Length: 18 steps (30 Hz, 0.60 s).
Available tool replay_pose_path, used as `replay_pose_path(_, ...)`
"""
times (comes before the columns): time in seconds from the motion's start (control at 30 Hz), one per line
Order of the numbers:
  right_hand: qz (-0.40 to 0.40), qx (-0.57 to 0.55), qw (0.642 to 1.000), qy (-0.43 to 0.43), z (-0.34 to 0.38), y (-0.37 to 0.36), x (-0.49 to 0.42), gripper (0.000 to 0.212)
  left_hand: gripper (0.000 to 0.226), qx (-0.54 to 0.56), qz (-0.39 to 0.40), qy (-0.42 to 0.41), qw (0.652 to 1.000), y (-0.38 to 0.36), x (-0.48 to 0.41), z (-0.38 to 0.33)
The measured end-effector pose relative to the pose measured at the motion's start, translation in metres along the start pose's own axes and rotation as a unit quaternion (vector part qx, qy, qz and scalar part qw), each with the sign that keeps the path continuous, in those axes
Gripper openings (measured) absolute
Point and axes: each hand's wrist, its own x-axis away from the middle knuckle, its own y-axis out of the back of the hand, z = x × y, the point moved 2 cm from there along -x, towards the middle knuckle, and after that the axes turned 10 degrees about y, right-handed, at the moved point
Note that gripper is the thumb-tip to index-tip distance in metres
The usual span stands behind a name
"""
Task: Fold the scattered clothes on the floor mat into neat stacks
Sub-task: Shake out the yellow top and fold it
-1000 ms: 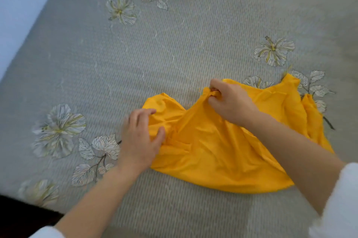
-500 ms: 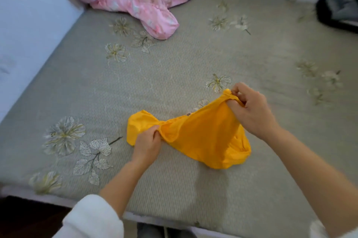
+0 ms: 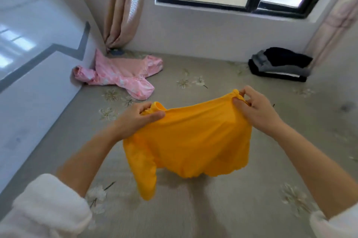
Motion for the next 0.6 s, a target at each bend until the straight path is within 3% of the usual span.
replay_pose_path(0.1, -0.011, 0.01, 1.0, 0.009, 0.019, 0.03, -0.004, 0.016, 0.029, -0.091, 0.007, -0.048, 0.995, 0.033, 0.003, -0.032)
replay_pose_path(0.2, -0.001, -0.023, 1.0, 0.004, 0.036, 0.055, -0.005, 0.026, 0.017, -0.054, 0.011, -0.06, 0.997, 0.066, 0.004, -0.053)
replay_pose_path(0.33, 0.206, -0.075, 0.974, -0.056, 0.045, 0.076, -0.007, 0.044, 0.016, -0.037, 0.021, -0.051, 0.998, 0.103, 0.003, -0.074)
replay_pose_path(0.4, 0.263, -0.012, 0.962, -0.072, 0.037, 0.082, -0.014, 0.039, 0.024, -0.07, 0.034, -0.014, 0.997, 0.12, -0.003, -0.074)
replay_pose_path(0.47, 0.246, 0.082, 0.962, -0.083, 0.019, 0.079, -0.027, 0.012, 0.018, -0.147, 0.023, 0.033, 0.988, 0.131, -0.017, -0.068)
replay_pose_path(0.5, 0.233, 0.127, 0.959, -0.097, 0.007, 0.075, -0.033, 0.016, 0.011, -0.203, 0.003, 0.046, 0.978, 0.133, -0.028, -0.063)
replay_pose_path(0.6, 0.184, 0.253, 0.939, -0.146, -0.025, 0.051, -0.053, 0.035, 0.024, -0.346, -0.089, 0.09, 0.93, 0.127, -0.069, -0.044)
